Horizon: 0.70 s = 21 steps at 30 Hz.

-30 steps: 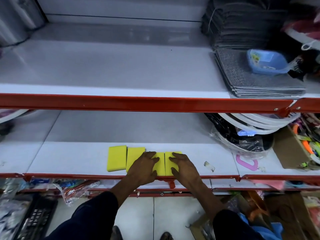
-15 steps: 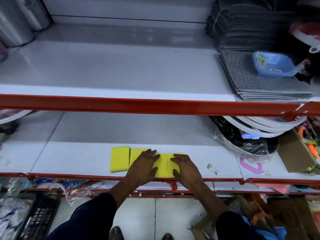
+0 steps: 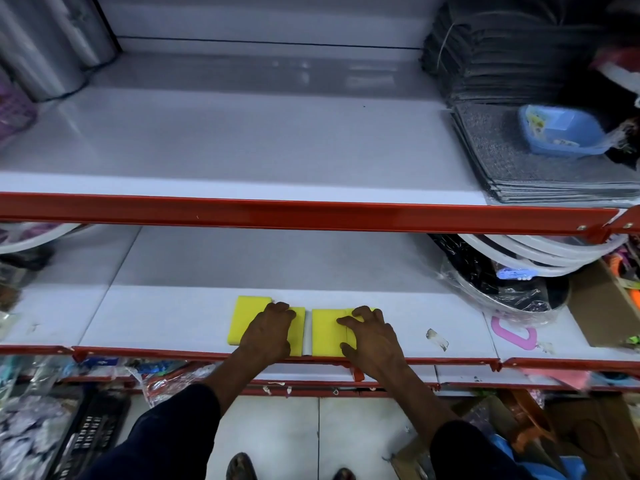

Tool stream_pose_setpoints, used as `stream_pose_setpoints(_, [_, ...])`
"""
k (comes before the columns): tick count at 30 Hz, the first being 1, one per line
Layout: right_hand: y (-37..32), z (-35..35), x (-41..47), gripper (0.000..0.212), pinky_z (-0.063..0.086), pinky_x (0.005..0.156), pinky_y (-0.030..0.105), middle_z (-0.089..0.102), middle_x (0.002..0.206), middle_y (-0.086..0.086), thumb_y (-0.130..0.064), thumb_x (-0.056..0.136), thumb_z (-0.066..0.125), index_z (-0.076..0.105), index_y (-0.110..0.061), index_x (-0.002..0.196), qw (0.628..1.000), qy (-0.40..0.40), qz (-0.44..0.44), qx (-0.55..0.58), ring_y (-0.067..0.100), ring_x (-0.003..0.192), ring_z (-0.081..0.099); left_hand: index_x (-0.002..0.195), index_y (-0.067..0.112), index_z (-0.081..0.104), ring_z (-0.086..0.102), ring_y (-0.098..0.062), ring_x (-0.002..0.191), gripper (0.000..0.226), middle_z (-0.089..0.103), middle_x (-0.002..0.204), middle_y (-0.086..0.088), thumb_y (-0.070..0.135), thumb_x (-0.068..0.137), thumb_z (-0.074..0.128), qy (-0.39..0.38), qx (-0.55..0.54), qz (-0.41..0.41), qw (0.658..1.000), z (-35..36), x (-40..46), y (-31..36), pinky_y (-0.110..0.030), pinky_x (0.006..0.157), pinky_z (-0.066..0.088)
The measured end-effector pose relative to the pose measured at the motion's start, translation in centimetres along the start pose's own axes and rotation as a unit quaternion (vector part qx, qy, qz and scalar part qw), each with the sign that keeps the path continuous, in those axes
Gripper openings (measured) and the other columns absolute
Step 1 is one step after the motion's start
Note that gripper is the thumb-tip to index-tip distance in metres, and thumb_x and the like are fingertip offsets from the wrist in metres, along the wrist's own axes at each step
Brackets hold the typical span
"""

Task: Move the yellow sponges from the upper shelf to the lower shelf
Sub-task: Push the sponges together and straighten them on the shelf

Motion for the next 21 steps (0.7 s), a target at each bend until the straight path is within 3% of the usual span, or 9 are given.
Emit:
stream_pose_setpoints(8, [-0.6,0.1,-0.1,0.056,0.044,0.102,0.037,0.037,0.15,0.0,-0.041,0.089,0.064,0.047,-0.036,0.142,1.0,0.004,0.018,0.006,0.024,0.139,0.033,0.153,0.016,0.038,0.025,-0.019,0.154,0.068,0.027,0.165,-0.003,0.021,0.091,0.066,0.022,-0.012,0.037,0.999,0.4,0.1,0.3,-0.029,0.126,0.023])
stream_pose_setpoints(14, [-1.1,0.0,-0.2,0.056,0.045,0.101,0.038,0.037,0.15,0.0,-0.042,0.088,0.064,0.047,-0.035,0.142,1.0,0.004,0.024,0.002,0.024,0.139,0.033,0.153,0.014,0.037,0.028,-0.021,0.152,0.069,0.03,0.164,-0.007,0.027,0.093,0.066,0.024,-0.003,0.049,0.999,0.7,0.5,0.5,-0.029,0.126,0.022])
stream_pose_setpoints(17, [-1.2,-0.1,-0.4,0.058,0.046,0.1,0.038,0.037,0.149,0.0,-0.041,0.088,0.064,0.045,-0.035,0.143,1.0,0.005,0.026,-0.003,0.025,0.138,0.034,0.155,0.013,0.033,0.021,-0.018,0.156,0.067,0.028,0.165,-0.006,0.033,0.098,0.061,0.033,-0.011,0.061,0.998,0.3,0.2,-0.2,-0.027,0.128,0.014])
stream_pose_setpoints(19, [-1.4,-0.2,-0.4,0.06,0.048,0.099,0.038,0.038,0.149,0.0,-0.039,0.089,0.064,0.04,-0.036,0.144,1.0,0.004,0.027,-0.002,0.026,0.137,0.035,0.154,0.013,0.035,0.021,-0.017,0.155,0.061,0.03,0.164,-0.006,0.031,0.1,0.057,0.067,-0.023,0.044,0.997,-0.5,0.1,-1.1,-0.025,0.126,0.02])
stream_pose_setpoints(21, [-1.4,-0.4,-0.4,0.06,0.048,0.098,0.038,0.038,0.149,0.0,-0.039,0.089,0.063,0.039,-0.036,0.145,1.0,0.002,0.028,-0.003,0.026,0.137,0.035,0.152,0.013,0.038,0.026,-0.023,0.153,0.059,0.031,0.164,-0.01,0.025,0.098,0.057,0.082,-0.023,-0.003,0.996,-1.4,0.0,-2.3,-0.032,0.122,0.032])
Point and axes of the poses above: each hand's wrist, its own x-axis towards the middle knuckle, its own z-axis out of the palm, y = z × x, the point moved 3 cm from there along x, towards the middle knuckle
